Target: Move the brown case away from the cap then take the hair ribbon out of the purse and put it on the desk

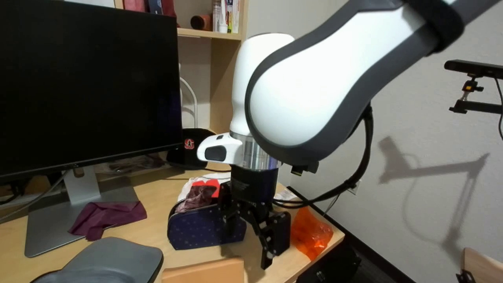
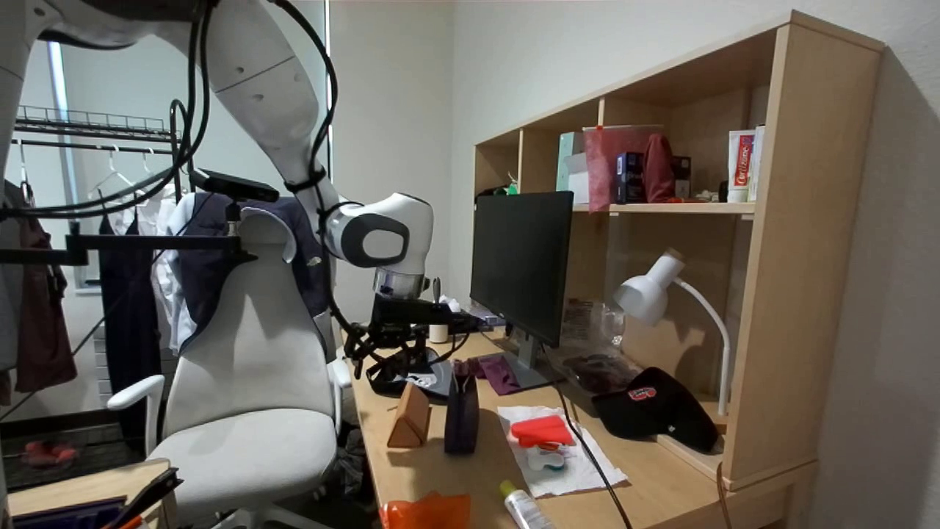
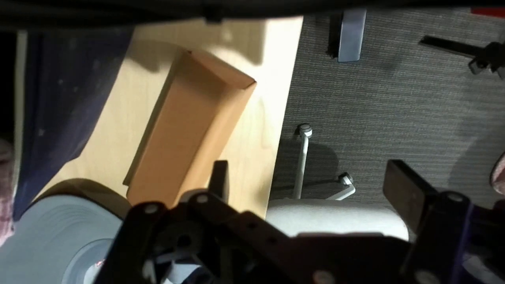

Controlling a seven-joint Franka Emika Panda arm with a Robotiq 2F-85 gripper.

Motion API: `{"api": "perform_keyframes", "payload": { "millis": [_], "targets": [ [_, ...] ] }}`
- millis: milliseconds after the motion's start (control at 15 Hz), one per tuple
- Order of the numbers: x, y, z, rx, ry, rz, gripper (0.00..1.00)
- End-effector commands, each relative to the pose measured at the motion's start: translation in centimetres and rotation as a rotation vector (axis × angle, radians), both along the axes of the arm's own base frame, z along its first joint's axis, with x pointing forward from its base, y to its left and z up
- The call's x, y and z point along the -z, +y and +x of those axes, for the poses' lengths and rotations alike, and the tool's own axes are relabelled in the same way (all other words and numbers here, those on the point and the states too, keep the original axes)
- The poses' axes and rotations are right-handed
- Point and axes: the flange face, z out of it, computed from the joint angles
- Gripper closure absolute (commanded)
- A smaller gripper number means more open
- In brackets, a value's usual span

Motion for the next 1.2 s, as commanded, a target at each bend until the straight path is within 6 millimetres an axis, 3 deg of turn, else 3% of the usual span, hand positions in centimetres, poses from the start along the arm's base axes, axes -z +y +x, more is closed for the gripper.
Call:
{"api": "perform_keyframes", "payload": {
  "millis": [0,267,733,1133],
  "targets": [
    [2.7,2.1,0.2,0.122,0.045,-0.046,0.00],
    [5.3,3.7,0.6,0.145,0.080,-0.072,0.00],
    [9.3,4.5,2.4,0.206,0.043,-0.090,0.00],
    [11.0,4.8,3.3,0.272,0.065,-0.072,0.00]
  ]
}}
